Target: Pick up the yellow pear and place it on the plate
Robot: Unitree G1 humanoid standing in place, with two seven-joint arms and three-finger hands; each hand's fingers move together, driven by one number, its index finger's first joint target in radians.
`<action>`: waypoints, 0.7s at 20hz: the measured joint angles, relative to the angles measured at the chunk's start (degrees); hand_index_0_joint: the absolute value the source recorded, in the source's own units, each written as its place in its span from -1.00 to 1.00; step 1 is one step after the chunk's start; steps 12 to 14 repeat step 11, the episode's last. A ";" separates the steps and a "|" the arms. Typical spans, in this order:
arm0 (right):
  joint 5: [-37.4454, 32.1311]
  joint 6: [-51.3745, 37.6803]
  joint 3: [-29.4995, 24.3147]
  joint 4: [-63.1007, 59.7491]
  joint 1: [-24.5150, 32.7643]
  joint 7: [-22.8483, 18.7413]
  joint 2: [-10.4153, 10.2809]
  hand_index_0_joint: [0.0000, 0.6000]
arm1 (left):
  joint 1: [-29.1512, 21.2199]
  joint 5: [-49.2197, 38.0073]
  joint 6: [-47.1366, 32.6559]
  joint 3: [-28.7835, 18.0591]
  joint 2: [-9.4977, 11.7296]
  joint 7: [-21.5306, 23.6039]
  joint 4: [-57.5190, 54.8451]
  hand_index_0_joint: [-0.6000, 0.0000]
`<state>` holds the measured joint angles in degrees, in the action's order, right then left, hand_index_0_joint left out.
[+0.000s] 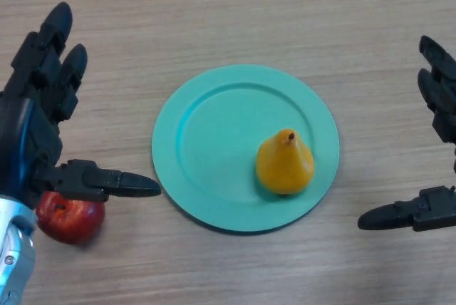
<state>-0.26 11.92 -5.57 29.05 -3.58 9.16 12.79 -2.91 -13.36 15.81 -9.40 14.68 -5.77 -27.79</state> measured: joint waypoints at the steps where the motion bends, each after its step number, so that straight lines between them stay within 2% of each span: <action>1: 0.00 0.20 0.01 0.00 0.00 0.04 0.00 -1.00 | 0.01 0.58 0.00 -0.05 0.00 0.01 0.12 1.00; 14: -0.03 5.70 0.45 3.81 0.26 1.97 -0.05 -1.00 | -0.49 0.44 0.01 -0.12 0.10 -0.03 0.52 1.00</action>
